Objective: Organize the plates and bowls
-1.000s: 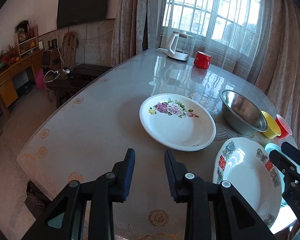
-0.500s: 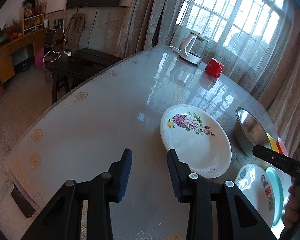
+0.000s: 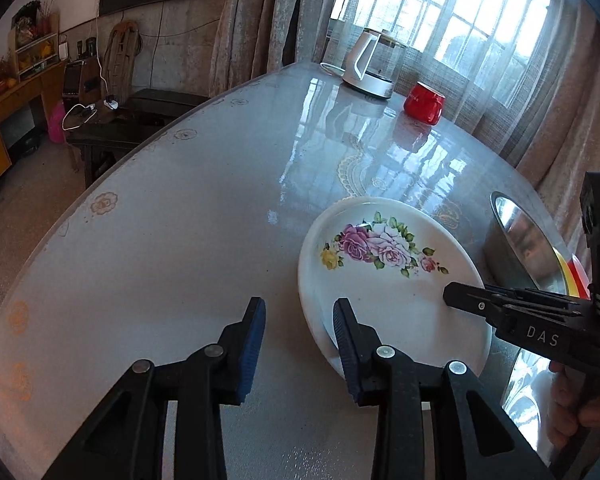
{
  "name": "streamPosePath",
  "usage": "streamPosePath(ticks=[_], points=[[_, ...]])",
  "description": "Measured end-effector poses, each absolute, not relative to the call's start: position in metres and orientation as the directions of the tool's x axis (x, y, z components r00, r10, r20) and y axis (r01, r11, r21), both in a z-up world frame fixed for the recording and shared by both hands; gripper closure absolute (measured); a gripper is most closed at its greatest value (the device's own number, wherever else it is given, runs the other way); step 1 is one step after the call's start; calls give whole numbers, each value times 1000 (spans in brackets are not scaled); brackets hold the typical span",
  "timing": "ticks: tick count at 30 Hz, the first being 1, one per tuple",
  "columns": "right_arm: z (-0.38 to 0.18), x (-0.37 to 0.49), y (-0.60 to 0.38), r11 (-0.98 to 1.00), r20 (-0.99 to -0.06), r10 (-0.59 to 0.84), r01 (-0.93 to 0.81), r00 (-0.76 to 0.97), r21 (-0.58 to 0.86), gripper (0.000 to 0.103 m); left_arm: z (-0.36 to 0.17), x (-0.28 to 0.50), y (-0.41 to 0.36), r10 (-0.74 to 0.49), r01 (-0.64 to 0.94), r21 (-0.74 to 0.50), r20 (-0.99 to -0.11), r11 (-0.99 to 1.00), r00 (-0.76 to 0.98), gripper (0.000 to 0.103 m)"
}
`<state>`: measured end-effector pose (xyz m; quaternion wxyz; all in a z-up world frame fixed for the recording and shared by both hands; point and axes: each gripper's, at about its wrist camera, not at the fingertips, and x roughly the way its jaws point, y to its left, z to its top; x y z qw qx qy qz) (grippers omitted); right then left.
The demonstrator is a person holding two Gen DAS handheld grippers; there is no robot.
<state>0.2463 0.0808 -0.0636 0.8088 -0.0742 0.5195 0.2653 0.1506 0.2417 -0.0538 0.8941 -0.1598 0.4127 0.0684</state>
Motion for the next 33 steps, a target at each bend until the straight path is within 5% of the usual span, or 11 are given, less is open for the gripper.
streamPosePath(ticks=[3, 17, 33], points=[[-64, 246, 82, 849, -878, 354, -504, 322, 157, 81, -53, 154, 234, -23, -230, -228, -756, 946, 654, 84], [-50, 241, 58, 810, -818, 494, -498, 293, 311, 83, -39, 133, 230, 20, -254, -208, -735, 945, 678, 83], [10, 170, -46, 855, -718, 494, -424, 490, 299, 83, 16, 98, 150, -116, -35, -223, -629, 974, 769, 83]])
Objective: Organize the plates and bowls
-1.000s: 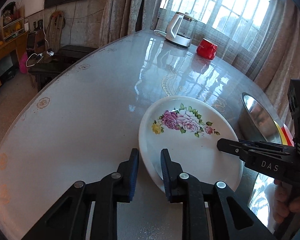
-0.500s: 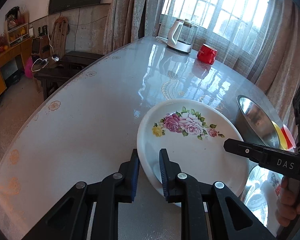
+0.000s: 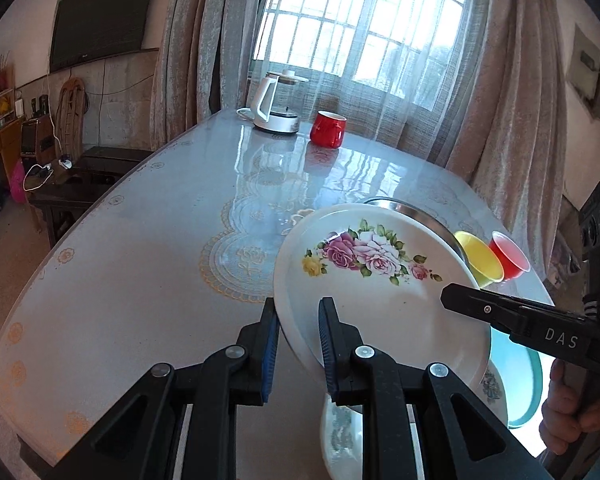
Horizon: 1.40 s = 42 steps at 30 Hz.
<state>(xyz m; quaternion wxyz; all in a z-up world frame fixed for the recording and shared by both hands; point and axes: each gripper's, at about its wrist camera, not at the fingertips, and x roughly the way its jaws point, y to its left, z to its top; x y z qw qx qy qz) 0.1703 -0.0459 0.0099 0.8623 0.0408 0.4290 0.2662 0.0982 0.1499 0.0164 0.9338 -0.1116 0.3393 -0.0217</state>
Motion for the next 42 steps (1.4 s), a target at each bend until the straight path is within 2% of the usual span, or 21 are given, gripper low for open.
streamPosePath(ticks=[9, 20, 30, 42], points=[[23, 130, -141, 903, -681, 430, -283, 592, 324, 83, 28, 97, 57, -234, 149, -186, -633, 971, 738, 83], [2, 106, -246, 938, -708, 300, -62, 640, 342, 83, 22, 114, -53, -328, 325, -140, -684, 936, 652, 82], [-46, 109, -278, 942, -783, 242, 55, 573, 331, 83, -21, 125, -91, -274, 363, -67, -785, 929, 556, 82], [-46, 108, -275, 956, -781, 200, 57, 591, 289, 84, -20, 123, -91, -227, 327, -33, -785, 944, 576, 81]])
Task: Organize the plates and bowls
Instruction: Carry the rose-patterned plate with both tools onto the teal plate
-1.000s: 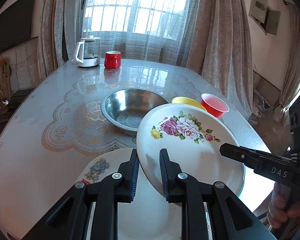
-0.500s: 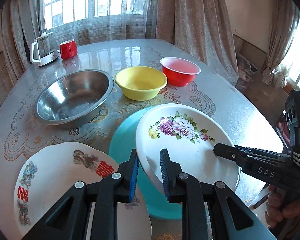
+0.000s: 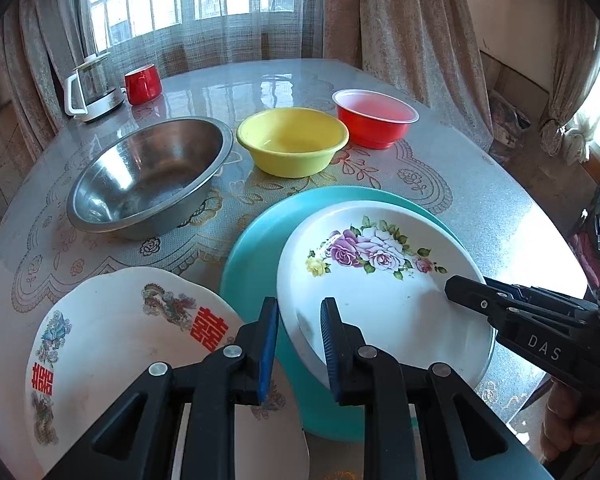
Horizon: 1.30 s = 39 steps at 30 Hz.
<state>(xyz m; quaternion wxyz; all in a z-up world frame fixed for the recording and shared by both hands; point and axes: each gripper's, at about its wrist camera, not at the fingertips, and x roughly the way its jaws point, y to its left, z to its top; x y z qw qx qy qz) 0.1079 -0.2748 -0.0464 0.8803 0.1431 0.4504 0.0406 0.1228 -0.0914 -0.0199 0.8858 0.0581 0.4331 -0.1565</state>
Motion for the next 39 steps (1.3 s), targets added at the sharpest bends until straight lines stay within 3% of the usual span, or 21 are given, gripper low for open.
streamPosePath(ticks=[31, 39], points=[[-46, 107, -249, 986, -772, 83, 61, 630, 156, 86, 0, 91, -80, -214, 304, -3, -716, 953, 664, 79], [-46, 106, -247, 986, -771, 89, 54, 631, 158, 83, 17, 72, -75, -147, 245, 60, -657, 968, 739, 79]])
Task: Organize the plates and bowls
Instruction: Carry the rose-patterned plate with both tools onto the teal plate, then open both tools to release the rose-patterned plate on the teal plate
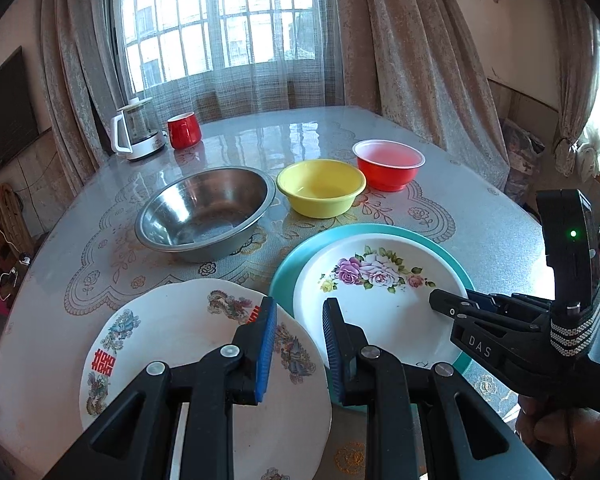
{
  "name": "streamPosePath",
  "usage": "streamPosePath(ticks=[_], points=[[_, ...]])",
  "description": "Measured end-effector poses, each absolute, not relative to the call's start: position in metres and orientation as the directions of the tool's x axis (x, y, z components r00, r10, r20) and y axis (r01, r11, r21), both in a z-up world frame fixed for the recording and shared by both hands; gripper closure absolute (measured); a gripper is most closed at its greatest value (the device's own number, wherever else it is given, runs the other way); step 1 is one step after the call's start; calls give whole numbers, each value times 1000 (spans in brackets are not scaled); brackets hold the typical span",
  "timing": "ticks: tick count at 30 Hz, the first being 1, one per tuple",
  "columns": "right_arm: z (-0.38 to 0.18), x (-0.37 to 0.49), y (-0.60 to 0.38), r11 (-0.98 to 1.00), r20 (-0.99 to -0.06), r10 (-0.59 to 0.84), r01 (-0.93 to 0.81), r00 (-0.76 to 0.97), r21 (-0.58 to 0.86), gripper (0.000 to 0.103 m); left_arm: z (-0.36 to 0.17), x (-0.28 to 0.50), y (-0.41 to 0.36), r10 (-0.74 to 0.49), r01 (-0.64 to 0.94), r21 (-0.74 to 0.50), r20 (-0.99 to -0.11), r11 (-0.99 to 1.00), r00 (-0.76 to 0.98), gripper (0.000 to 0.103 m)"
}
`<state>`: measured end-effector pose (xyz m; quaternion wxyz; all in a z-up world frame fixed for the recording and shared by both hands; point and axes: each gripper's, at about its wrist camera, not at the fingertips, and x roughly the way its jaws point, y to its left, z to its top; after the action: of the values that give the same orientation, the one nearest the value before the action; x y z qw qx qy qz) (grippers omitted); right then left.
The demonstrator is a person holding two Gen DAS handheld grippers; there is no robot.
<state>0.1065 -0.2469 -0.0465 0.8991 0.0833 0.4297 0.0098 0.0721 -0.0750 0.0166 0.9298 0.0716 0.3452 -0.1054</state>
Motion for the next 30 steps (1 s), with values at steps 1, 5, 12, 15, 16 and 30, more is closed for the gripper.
streamPosePath(ticks=[1, 5, 12, 15, 16, 30], points=[[-47, 106, -246, 986, -771, 87, 56, 631, 156, 83, 19, 70, -73, -137, 235, 67, -648, 970, 749, 79], [-47, 106, -244, 986, -770, 80, 62, 633, 153, 81, 27, 62, -62, -102, 192, 79, -621, 978, 777, 78], [-47, 105, -241, 987, -770, 57, 78, 636, 138, 78, 31, 55, -44, -68, 147, 83, -603, 986, 795, 77], [-47, 105, -240, 988, -772, 51, 80, 634, 132, 78, 31, 51, -38, -58, 135, 84, -601, 987, 797, 77], [-47, 105, -240, 988, -772, 51, 82, 633, 133, 77, 31, 50, -36, -55, 131, 84, -599, 988, 799, 77], [-47, 107, -240, 983, -777, 66, 95, 626, 159, 72, 31, 43, 1, -25, 67, 48, -599, 997, 800, 74]])
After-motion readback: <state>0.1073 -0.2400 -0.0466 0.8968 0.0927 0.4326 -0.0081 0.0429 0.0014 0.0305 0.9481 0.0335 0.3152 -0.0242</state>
